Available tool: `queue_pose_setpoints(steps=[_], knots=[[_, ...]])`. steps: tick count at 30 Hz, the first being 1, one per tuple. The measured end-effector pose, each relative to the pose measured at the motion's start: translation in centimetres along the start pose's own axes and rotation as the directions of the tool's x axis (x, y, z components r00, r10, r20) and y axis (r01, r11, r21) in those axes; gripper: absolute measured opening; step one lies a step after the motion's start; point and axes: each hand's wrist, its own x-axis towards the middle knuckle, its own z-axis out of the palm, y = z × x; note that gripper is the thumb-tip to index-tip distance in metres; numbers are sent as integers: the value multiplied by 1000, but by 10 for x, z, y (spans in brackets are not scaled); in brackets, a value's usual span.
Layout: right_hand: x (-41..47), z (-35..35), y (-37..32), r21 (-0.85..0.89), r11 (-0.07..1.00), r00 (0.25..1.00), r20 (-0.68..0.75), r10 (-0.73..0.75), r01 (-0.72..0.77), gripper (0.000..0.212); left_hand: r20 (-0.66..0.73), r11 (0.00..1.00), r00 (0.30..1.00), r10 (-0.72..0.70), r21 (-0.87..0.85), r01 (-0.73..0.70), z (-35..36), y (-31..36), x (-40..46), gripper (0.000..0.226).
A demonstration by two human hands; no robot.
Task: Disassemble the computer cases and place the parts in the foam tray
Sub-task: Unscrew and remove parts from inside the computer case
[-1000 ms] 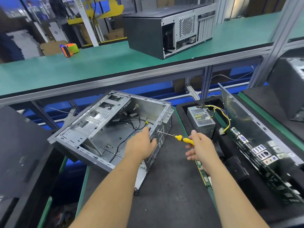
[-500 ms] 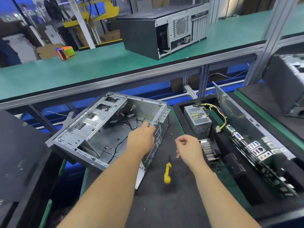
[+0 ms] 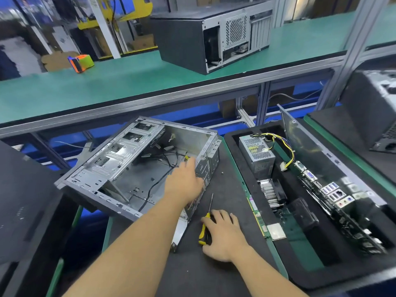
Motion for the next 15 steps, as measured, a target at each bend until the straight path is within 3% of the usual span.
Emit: queue_pose_setpoints(steps=[3,8,10,12,15], knots=[[3,-4,-8,-24,996,996,-23,84,-84,65,129,998,991,24,-55,-17,-2,-5,2,30],[7,-7,-9,51,975,976,40,212,-214,52,84,992,995,59,-119,-48,-1,-10,3,25],[9,-12,-4,275,924,963,26,269,-266,33,67,989,997,43,-147,-33,1,-10,5,25],[11,-18,3,558,786,945,-13,328,-265,17,49,984,998,24,-180,-15,2,-10,5,27],[13,-24,19,684,722,917,-214,337,-105,26,37,975,999,3,-223,5,2,-12,5,34]])
